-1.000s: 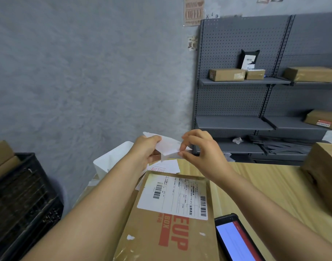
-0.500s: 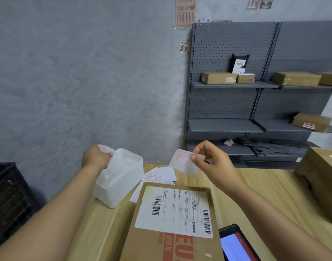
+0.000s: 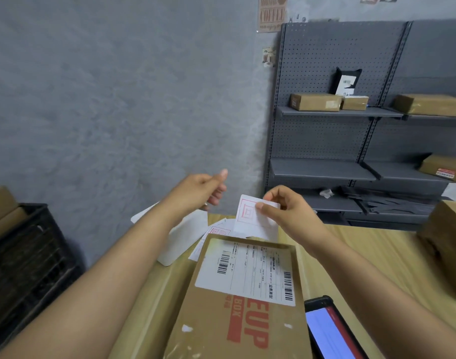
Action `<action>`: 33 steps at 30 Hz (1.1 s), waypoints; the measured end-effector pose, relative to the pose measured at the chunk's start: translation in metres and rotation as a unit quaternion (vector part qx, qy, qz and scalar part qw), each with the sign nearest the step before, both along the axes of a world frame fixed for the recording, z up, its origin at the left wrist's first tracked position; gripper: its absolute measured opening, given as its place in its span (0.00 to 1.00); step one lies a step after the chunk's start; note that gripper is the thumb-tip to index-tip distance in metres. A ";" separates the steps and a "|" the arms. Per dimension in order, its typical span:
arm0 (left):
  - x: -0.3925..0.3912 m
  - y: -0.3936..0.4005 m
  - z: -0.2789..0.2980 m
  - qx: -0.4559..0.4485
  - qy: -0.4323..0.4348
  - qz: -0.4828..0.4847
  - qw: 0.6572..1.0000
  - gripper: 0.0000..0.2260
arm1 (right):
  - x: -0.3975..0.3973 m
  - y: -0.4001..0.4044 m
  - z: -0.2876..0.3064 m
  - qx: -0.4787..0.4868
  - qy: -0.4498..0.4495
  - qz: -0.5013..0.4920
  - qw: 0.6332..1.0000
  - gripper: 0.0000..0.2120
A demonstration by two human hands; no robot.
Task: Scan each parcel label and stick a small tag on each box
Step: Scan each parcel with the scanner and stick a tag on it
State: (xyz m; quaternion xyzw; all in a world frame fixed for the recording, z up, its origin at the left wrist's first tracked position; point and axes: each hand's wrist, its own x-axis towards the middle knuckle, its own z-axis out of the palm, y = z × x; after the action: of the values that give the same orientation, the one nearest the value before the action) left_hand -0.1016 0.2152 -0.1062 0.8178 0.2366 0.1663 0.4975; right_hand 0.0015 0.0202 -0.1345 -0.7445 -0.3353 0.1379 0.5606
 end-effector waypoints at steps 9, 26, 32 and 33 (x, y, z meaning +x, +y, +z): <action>-0.052 -0.053 -0.008 -0.110 -0.019 -0.014 0.994 0.06 | -0.039 -0.010 -0.006 0.017 0.032 0.038 0.999 0.09; -0.130 -0.087 -0.034 0.000 0.053 -0.002 0.999 0.16 | -0.136 -0.050 -0.025 -0.114 -0.044 -0.070 0.990 0.15; -0.133 -0.098 -0.049 0.150 0.086 -0.009 0.985 0.18 | -0.153 -0.052 -0.035 -0.169 -0.134 -0.097 0.972 0.14; -0.133 -0.100 -0.049 0.176 0.087 -0.008 0.981 0.18 | -0.154 -0.052 -0.035 -0.180 -0.157 -0.099 0.966 0.14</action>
State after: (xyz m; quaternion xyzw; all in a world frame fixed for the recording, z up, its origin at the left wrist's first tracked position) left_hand -0.2344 0.1149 -0.1554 0.9058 0.2395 0.1295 0.3247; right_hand -0.1530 -0.0319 -0.1699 -0.8750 -0.3134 0.0213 0.3685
